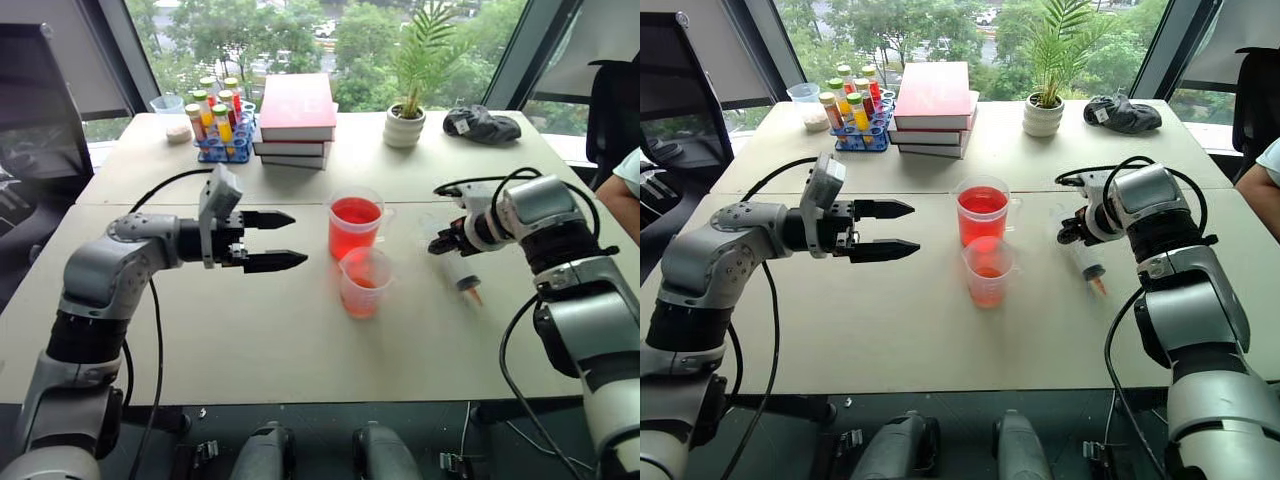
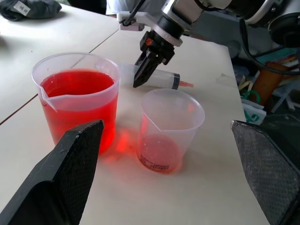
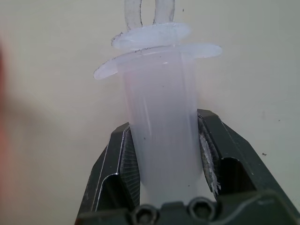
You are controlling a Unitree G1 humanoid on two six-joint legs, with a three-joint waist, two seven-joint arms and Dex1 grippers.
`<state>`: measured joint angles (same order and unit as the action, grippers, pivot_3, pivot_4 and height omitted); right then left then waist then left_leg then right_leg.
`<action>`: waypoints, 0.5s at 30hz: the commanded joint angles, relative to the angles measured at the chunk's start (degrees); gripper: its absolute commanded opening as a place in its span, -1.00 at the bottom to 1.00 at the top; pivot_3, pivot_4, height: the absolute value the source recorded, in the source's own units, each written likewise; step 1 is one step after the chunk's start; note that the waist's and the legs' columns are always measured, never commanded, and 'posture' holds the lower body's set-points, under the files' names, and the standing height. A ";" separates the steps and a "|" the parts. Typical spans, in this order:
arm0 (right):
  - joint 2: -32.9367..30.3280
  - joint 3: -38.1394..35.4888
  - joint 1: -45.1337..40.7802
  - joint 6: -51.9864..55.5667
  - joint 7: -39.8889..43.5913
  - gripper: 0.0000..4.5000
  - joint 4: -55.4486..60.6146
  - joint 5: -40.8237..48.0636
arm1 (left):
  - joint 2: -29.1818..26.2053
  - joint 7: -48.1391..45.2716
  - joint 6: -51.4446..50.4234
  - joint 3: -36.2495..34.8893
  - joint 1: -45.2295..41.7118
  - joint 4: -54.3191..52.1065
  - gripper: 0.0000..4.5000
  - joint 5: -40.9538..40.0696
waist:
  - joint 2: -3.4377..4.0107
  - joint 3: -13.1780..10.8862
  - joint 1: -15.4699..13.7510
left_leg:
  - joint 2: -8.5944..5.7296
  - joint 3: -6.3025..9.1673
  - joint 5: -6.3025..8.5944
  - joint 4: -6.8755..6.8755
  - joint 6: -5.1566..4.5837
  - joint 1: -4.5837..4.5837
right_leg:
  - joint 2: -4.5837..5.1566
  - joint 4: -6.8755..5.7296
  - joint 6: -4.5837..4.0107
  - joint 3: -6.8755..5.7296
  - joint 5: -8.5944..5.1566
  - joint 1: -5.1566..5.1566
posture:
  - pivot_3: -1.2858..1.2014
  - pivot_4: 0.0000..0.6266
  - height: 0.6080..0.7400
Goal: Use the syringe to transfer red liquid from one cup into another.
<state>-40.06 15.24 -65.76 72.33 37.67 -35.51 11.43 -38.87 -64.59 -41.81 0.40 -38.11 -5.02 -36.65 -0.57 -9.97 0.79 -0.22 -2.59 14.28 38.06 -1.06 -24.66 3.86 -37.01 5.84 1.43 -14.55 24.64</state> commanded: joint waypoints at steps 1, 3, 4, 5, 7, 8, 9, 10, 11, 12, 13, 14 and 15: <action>-1.65 -8.73 -0.78 -5.95 -4.00 -0.39 11.60 -0.13 | -0.38 -0.26 1.16 -1.32 -2.10 0.24 1.00 0.03 | 0.00 0.00 0.04 | 0.00 0.01 0.00 -0.01 0.00 0.00 | 0.03 0.01 0.00 0.00 0.00 0.00 | 0.03 -0.52 1.00; 1.27 -17.13 -1.20 -12.99 -7.98 -0.39 16.40 2.25 | -0.43 -0.38 1.01 -1.29 -3.09 0.88 1.00 0.01 | 0.00 0.00 0.15 | 0.00 0.00 0.00 -0.03 0.01 0.00 | 0.07 0.02 0.00 0.00 0.00 0.00 | 0.03 -0.52 1.00; 4.72 -22.82 -1.02 -21.81 -8.34 -0.39 20.11 5.58 | -0.46 -0.63 1.08 -1.14 -3.95 1.55 1.00 0.16 | 0.00 0.00 0.36 | 0.01 0.00 0.00 -0.04 0.01 0.00 | 0.06 0.01 0.00 0.00 0.00 0.00 | 0.03 -0.52 1.00; 8.47 -27.76 -0.98 -28.31 -8.41 -0.39 23.06 9.15 | -0.49 -0.97 1.41 -0.87 -4.83 2.33 1.00 0.51 | 0.02 -0.01 0.47 | 0.02 0.00 0.00 -0.04 0.01 0.01 | 0.02 0.01 0.01 0.01 0.00 0.00 | 0.03 -0.52 1.00; 13.40 -33.00 -0.66 -34.18 -8.33 -0.39 25.97 13.55 | -0.50 -1.59 1.85 -0.50 -6.05 3.59 1.00 1.03 | 0.01 -0.01 0.60 | 0.06 -0.05 0.00 -0.09 0.01 0.06 | -0.13 -0.07 0.02 0.06 0.01 0.03 | 0.03 -0.52 1.00; 15.73 -34.48 -0.05 -35.12 -7.84 -0.39 26.61 15.85 | -0.46 -1.91 2.24 -0.23 -6.73 4.19 1.00 1.47 | 0.01 -0.01 0.42 | 0.10 -0.01 0.00 -0.10 0.01 0.06 | -0.20 -0.10 0.03 0.03 0.01 0.03 | 0.03 -0.52 1.00; 17.51 -35.18 0.81 -36.31 -7.01 -0.39 27.18 17.64 | -0.42 -2.18 2.71 0.01 -7.33 4.72 1.00 1.91 | 0.00 0.00 0.35 | 0.12 0.01 0.00 -0.10 0.01 0.07 | -0.22 -0.11 0.03 0.00 0.01 0.02 | 0.03 -0.52 1.00; 19.19 -34.91 2.23 -37.71 -6.71 -0.39 27.68 18.30 | -0.27 -2.29 2.94 0.16 -8.09 5.34 1.00 2.20 | -0.01 0.00 0.12 | 0.13 0.02 0.00 -0.11 0.01 0.09 | -0.21 -0.10 0.03 -0.03 0.01 -0.01 | 0.03 -0.52 1.00; 20.48 -34.35 3.54 -39.69 -6.07 -0.39 28.01 18.52 | -0.17 -2.36 3.04 0.25 -8.70 5.77 1.00 2.34 | -0.04 0.02 -0.06 | 0.11 0.03 0.00 -0.11 0.01 0.09 | -0.19 -0.09 0.03 -0.05 0.01 -0.06 | 0.03 -0.52 1.00; 21.52 -33.63 4.58 -41.94 -5.14 -0.39 28.13 18.50 | -0.08 -2.47 3.11 0.29 -9.25 6.22 1.00 2.44 | -0.06 0.04 -0.12 | 0.09 0.03 0.00 -0.06 0.01 0.10 | -0.14 -0.08 0.03 -0.06 0.01 -0.11 | 0.03 -0.52 1.00; 22.64 -32.73 6.02 -43.30 -4.22 -0.39 28.54 18.75 | -0.02 -2.55 3.06 0.27 -9.77 6.49 1.00 2.44 | -0.06 0.04 -0.12 | 0.05 0.01 0.00 0.00 0.01 0.10 | -0.10 -0.06 0.03 -0.05 0.01 -0.15 | 0.03 -0.52 1.00; 23.84 -31.72 7.72 -45.13 -3.41 -0.39 28.74 18.57 | 0.06 -2.59 3.04 0.20 -10.38 6.82 1.00 2.48 | -0.06 0.03 -0.10 | -0.01 0.00 -0.01 0.05 0.00 0.10 | -0.05 -0.06 0.03 -0.04 0.01 -0.17 | 0.03 -0.52 1.00; 24.91 -30.86 9.24 -46.83 -2.70 -0.39 28.84 18.37 | 0.15 -2.60 3.18 0.17 -10.95 7.20 1.00 2.63 | -0.06 0.03 -0.07 | -0.04 -0.04 -0.01 0.08 -0.01 0.10 | -0.02 -0.06 0.03 -0.02 0.01 -0.18 | 0.03 -0.52 1.00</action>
<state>-15.87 -16.48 -56.45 29.15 33.52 -8.74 29.07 -38.68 -66.79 -39.59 1.31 -46.78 2.79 -34.21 -0.63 -9.93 0.72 -0.27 -2.63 14.27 38.16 -1.07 -24.56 3.85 -37.07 5.87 1.41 -14.53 24.46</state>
